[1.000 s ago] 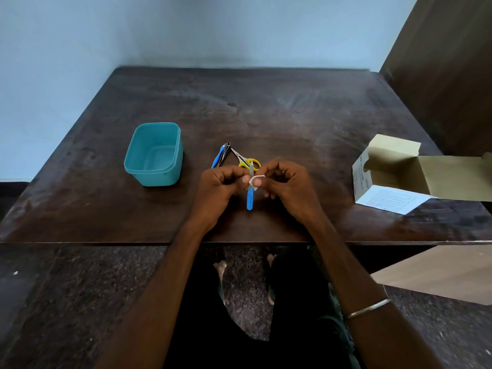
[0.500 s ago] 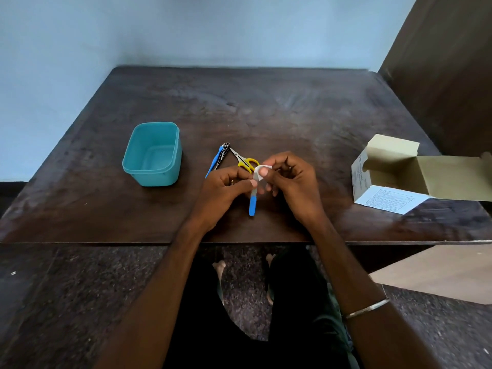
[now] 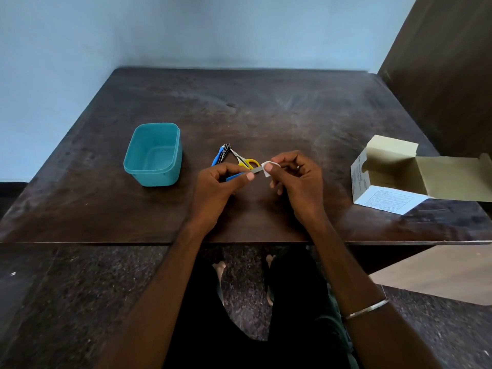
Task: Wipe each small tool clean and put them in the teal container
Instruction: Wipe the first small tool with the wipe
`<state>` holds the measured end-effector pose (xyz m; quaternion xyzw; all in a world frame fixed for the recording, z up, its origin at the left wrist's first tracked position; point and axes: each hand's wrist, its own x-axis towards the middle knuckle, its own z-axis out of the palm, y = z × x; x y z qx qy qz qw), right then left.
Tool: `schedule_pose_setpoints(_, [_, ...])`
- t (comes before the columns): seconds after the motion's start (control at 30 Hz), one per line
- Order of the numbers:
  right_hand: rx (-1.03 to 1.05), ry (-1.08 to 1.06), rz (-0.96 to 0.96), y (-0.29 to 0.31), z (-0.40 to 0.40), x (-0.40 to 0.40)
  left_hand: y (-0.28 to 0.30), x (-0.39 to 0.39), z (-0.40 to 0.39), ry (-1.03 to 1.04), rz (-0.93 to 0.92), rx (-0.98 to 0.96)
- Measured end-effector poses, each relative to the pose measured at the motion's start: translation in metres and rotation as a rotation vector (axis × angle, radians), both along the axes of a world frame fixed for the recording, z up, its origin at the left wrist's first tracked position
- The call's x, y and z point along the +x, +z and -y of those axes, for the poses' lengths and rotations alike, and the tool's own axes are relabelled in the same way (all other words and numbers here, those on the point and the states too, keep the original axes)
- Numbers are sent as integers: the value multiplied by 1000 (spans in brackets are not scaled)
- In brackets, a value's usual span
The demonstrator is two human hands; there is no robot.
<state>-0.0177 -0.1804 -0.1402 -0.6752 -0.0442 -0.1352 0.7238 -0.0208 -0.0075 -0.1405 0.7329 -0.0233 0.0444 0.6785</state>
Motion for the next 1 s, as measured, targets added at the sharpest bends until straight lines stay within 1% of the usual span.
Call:
schedule_pose_setpoints(0.1, [-9, 7, -16, 0, 0, 0, 1, 0, -1, 50, -17, -71])
schedule_pose_setpoints(0.23, [-24, 70, -69, -1, -1, 1, 2, 1, -2, 102, -21, -262])
schedule_pose_setpoints(0.33, [-75, 149, -94, -1, 0, 1, 1, 3, -3, 155, -20, -293])
schedule_pose_setpoints(0.47, [-106, 190, -90, 0, 0, 1, -1, 4, -3, 144, -6, -279])
schedule_pose_setpoints(0.7, [-25, 165, -68, 0, 4, 0, -2, 5, -3, 173, 28, -280])
schedule_pose_setpoints(0.77, [-20, 140, -64, 0, 3, 0, -4, 5, -3, 133, 55, -249])
schedule_pose_setpoints(0.9, [-107, 131, -72, 0, -1, 1, -7, 4, -2, 17, 98, -136])
schedule_pose_setpoints(1.0, [-175, 165, -67, 0, -1, 1, -5, 1, 1, -20, 94, -102])
